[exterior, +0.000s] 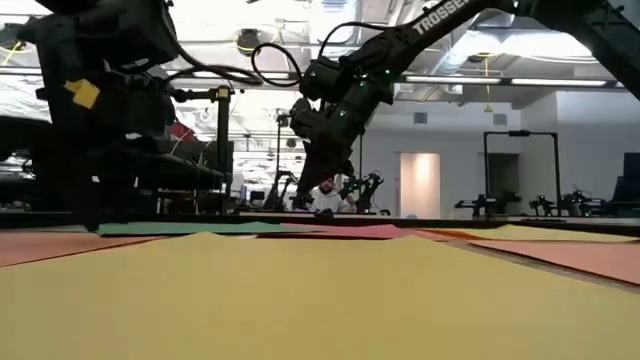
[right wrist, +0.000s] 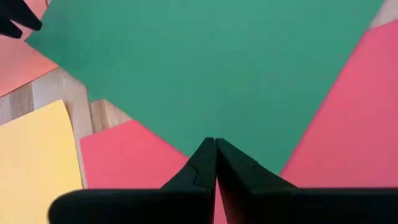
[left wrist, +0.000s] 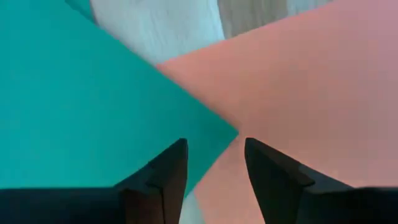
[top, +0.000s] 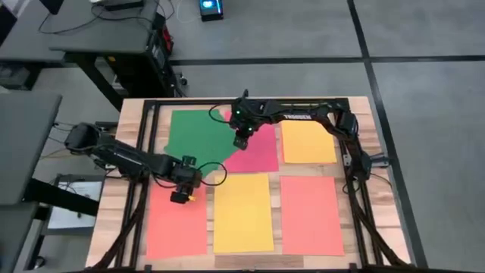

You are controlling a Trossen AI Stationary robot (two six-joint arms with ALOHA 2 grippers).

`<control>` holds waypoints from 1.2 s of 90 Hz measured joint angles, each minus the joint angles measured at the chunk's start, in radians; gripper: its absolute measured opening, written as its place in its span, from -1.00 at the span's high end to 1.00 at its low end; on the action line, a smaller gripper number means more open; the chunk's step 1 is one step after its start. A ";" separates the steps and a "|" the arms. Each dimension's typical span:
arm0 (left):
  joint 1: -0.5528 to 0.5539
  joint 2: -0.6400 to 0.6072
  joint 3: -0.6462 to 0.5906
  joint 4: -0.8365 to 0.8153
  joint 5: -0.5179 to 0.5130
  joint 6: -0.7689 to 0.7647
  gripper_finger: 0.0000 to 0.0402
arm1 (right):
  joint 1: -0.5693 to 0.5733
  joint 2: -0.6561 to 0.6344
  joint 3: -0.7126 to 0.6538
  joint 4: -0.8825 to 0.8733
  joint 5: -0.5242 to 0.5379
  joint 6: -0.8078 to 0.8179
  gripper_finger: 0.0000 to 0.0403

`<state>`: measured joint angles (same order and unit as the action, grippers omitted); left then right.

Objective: Organize paper
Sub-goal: Stack the green paper on top of the green paper

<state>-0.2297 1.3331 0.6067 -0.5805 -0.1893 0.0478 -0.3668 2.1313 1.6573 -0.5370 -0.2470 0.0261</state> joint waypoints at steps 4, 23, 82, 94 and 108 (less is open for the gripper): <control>-0.001 0.014 0.000 0.013 0.000 0.004 0.28 | 0.000 0.000 0.000 0.000 0.000 0.000 1.00; -0.006 0.056 0.004 0.011 -0.040 0.036 0.28 | 0.000 0.000 0.000 -0.003 0.000 0.000 1.00; -0.012 0.048 0.100 -0.125 -0.242 0.049 0.28 | 0.000 0.000 0.000 0.000 0.000 0.000 1.00; -0.012 0.048 0.100 -0.138 -0.267 0.048 0.28 | 0.000 0.000 0.000 0.000 -0.001 0.001 1.00; -0.012 0.048 0.100 -0.141 -0.272 0.036 0.28 | 0.000 0.000 0.000 0.000 -0.002 0.002 1.00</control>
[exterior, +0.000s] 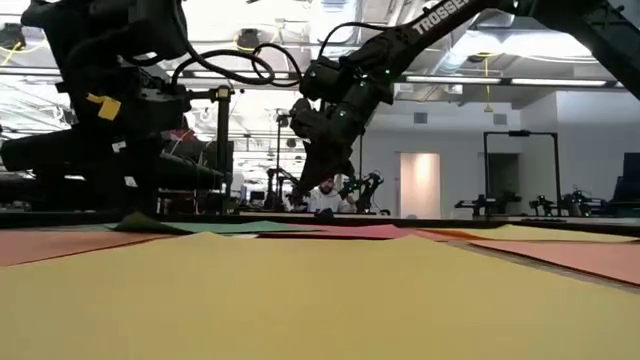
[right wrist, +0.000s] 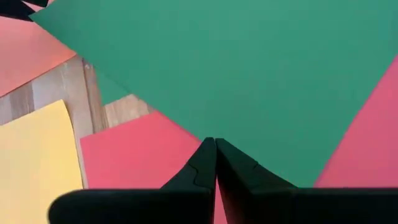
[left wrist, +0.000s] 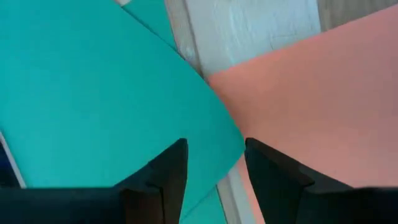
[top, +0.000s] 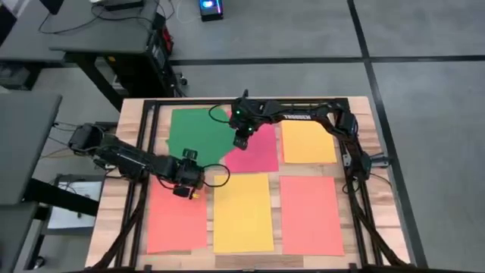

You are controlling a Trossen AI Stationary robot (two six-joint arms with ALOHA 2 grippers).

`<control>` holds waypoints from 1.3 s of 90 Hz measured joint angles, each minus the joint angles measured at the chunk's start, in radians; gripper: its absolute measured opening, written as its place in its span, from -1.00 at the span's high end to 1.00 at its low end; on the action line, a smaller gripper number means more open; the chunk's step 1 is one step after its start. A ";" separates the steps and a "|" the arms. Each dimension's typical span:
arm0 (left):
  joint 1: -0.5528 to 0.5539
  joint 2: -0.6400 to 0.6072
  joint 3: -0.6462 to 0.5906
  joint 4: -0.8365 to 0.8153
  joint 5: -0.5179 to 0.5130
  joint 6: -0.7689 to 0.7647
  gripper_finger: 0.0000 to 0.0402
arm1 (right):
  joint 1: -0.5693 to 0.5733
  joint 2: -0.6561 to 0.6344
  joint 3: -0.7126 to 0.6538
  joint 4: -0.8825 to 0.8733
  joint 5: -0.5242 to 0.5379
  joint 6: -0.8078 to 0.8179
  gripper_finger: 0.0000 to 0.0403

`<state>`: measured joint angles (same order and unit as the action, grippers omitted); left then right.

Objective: Organize paper
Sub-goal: Stack the green paper on top of the green paper

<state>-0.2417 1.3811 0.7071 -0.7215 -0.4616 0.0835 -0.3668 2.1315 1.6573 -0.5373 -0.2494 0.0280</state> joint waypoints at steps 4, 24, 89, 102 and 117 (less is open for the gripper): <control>0.000 0.000 0.000 -0.001 -0.012 -0.006 0.28 | 0.000 0.000 0.000 0.000 -0.001 0.000 1.00; 0.000 0.000 0.000 0.000 -0.105 -0.052 0.28 | 0.000 0.000 0.000 0.000 -0.003 0.000 1.00; 0.002 -0.001 -0.081 0.087 -0.025 -0.217 0.28 | 0.004 0.000 0.000 0.002 -0.005 0.005 1.00; 0.001 -0.001 -0.086 0.087 0.044 -0.181 0.28 | 0.010 0.000 0.000 0.000 -0.005 0.005 1.00; 0.001 -0.001 -0.086 0.125 0.050 -0.168 0.28 | 0.013 0.000 0.000 0.000 -0.005 0.005 1.00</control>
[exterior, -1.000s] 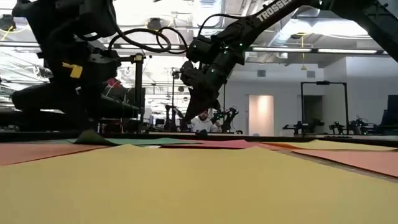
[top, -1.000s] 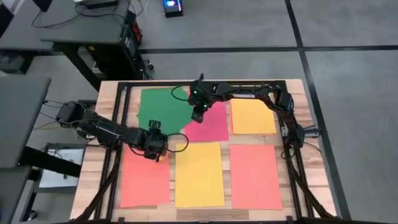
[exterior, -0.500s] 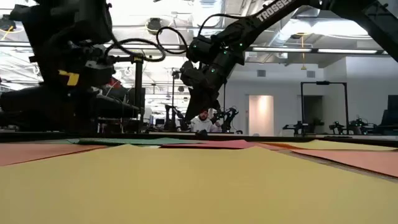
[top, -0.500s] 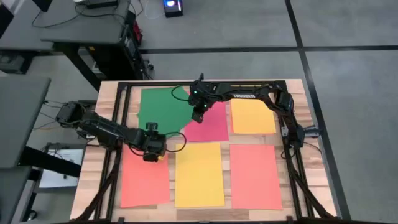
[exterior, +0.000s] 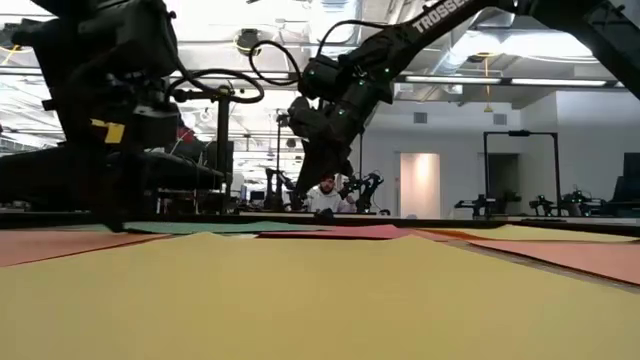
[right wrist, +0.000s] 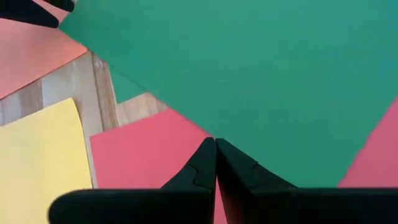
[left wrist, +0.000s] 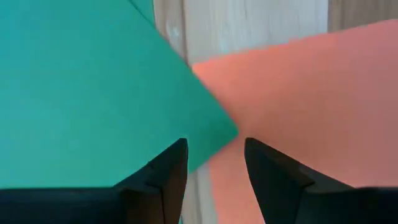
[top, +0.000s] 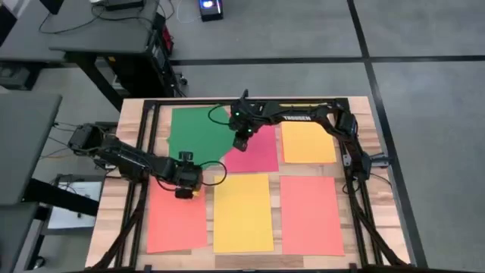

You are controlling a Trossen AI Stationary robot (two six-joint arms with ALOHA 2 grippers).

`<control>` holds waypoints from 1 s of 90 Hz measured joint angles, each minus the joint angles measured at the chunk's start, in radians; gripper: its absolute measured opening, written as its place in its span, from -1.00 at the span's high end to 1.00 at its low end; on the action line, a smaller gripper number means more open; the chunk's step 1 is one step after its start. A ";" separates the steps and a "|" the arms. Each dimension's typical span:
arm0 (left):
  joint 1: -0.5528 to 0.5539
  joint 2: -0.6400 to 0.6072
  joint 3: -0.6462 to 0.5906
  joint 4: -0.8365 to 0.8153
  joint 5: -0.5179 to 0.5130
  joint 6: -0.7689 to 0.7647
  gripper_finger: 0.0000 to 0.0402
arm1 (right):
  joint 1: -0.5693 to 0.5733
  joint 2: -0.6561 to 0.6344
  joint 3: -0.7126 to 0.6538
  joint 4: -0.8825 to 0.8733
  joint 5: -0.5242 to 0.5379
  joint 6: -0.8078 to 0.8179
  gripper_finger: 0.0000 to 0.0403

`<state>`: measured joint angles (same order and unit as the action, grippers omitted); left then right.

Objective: Organize paper
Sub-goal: Stack the green paper on top of the green paper

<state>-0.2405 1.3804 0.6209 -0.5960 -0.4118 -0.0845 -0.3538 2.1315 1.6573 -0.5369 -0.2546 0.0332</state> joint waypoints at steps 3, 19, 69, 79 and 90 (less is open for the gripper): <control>0.000 0.000 0.000 0.015 0.000 0.005 0.28 | 0.000 0.000 0.000 0.000 0.000 0.000 1.00; 0.000 0.016 0.000 0.046 0.001 0.035 0.28 | 0.000 0.000 0.000 0.000 0.000 0.001 1.00; 0.000 0.072 0.011 0.019 -0.096 0.024 0.28 | 0.000 0.000 0.000 -0.002 0.000 -0.004 1.00; 0.000 0.072 0.011 -0.011 -0.120 0.023 0.28 | 0.000 0.000 0.000 -0.002 0.000 -0.004 1.00; 0.000 0.073 0.011 -0.030 -0.148 0.020 0.28 | 0.000 0.000 0.000 -0.002 0.000 -0.004 1.00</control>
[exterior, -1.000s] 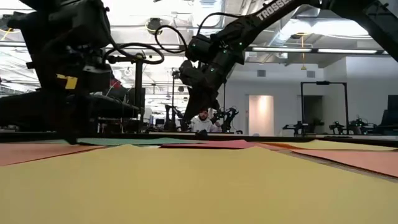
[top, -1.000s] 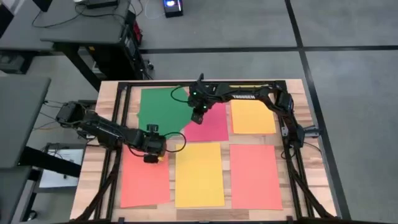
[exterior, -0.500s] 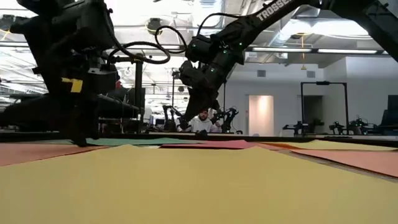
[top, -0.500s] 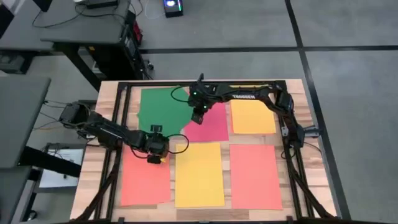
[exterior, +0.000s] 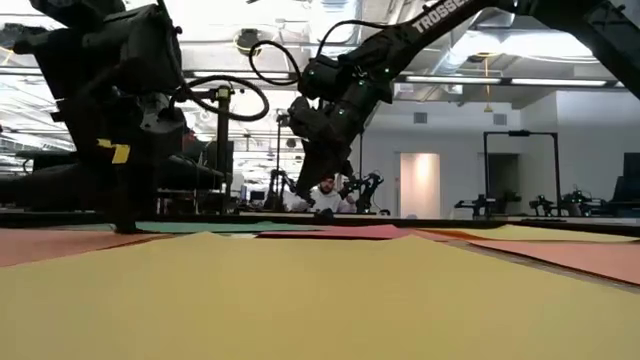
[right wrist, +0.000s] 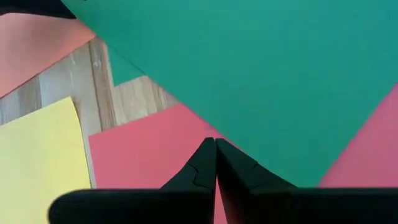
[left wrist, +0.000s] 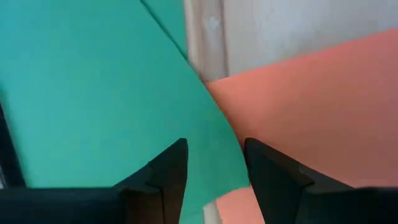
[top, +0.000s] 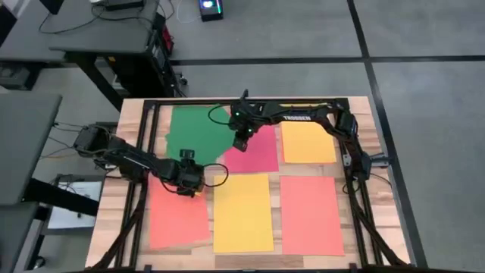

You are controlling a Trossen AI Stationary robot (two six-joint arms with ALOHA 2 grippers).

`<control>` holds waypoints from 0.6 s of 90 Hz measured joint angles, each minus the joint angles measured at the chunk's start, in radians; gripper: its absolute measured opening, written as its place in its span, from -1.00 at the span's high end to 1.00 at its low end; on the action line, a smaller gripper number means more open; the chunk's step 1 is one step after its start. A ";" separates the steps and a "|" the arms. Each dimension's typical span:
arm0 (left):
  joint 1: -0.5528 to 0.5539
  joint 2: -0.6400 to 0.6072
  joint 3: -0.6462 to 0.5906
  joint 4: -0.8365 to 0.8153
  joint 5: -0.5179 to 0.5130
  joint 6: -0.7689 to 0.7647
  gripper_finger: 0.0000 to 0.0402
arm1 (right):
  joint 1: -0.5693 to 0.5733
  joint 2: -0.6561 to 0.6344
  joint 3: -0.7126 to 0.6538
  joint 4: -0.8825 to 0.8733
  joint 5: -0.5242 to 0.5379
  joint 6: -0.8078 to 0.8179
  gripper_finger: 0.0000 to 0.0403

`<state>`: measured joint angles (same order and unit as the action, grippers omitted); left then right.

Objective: Organize paper
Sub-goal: Stack the green paper on top of the green paper

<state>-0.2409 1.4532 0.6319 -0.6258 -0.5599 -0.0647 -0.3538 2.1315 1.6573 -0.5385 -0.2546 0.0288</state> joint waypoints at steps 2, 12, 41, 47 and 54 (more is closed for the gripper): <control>0.000 0.000 0.000 0.000 -0.004 0.000 0.28 | 0.000 0.000 0.000 0.000 0.000 0.000 1.00; 0.000 0.000 0.001 -0.001 -0.023 0.000 0.28 | 0.000 0.000 0.000 0.000 0.000 0.000 1.00; 0.001 0.000 0.053 -0.043 -0.078 0.043 0.28 | 0.000 0.000 0.000 0.001 0.000 -0.004 1.00; 0.006 0.000 0.053 -0.057 -0.078 0.050 0.28 | 0.000 0.000 0.000 0.001 0.000 -0.004 1.00; 0.021 0.000 0.053 -0.072 -0.078 0.050 0.28 | 0.000 0.000 0.000 0.002 0.000 -0.004 1.00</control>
<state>-0.2203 1.4528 0.6846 -0.6974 -0.6380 -0.0148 -0.3538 2.1315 1.6573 -0.5369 -0.2543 0.0250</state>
